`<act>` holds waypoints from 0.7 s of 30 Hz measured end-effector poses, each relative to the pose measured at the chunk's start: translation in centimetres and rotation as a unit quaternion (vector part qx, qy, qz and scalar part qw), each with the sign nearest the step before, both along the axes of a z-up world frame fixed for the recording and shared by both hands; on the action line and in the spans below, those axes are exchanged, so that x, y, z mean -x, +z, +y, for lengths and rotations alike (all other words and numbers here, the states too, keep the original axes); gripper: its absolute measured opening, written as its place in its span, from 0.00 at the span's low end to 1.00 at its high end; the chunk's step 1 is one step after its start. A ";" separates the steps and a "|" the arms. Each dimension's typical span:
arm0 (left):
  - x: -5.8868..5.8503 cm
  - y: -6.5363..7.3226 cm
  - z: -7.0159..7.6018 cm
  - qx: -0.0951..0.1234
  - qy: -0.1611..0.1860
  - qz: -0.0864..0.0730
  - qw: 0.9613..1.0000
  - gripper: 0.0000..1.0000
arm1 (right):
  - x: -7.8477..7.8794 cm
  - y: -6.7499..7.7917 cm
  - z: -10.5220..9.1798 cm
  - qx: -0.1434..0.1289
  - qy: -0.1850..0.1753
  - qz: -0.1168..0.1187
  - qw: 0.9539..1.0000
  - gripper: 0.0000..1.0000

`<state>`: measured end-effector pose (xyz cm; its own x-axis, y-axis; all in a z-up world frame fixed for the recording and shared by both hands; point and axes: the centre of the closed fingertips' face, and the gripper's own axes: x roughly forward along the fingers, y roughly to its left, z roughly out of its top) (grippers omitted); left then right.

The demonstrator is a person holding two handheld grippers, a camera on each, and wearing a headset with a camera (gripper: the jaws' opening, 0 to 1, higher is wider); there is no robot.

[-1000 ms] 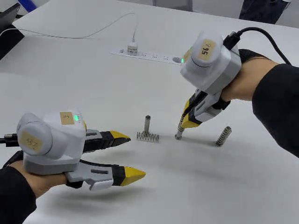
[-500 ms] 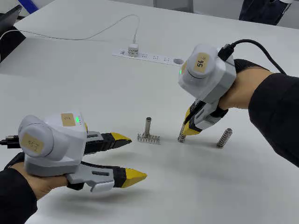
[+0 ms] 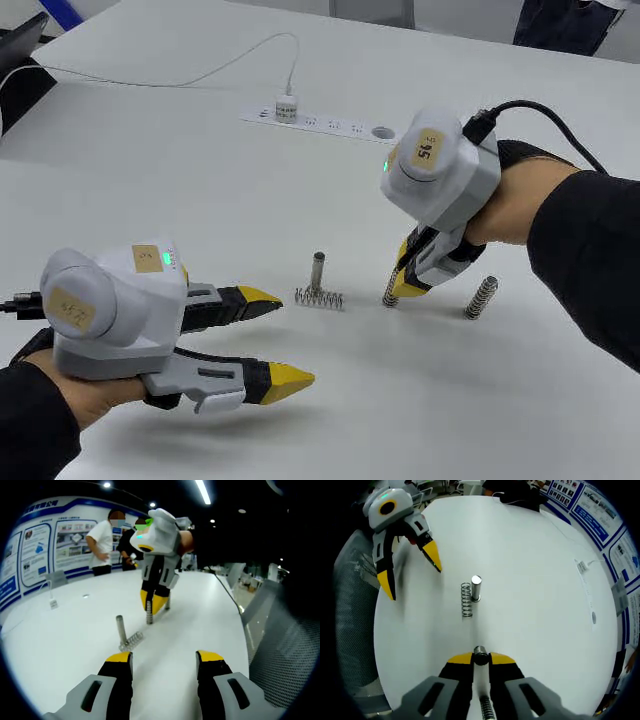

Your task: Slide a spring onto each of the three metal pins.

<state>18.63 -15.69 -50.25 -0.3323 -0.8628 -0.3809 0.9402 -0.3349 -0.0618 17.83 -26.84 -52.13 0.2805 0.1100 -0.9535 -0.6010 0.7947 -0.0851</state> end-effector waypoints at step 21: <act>-0.1 0.0 0.0 0.000 0.003 0.001 1.000 0.52 | 0.4 -0.4 -0.4 -0.005 -0.003 0.002 1.000 0.20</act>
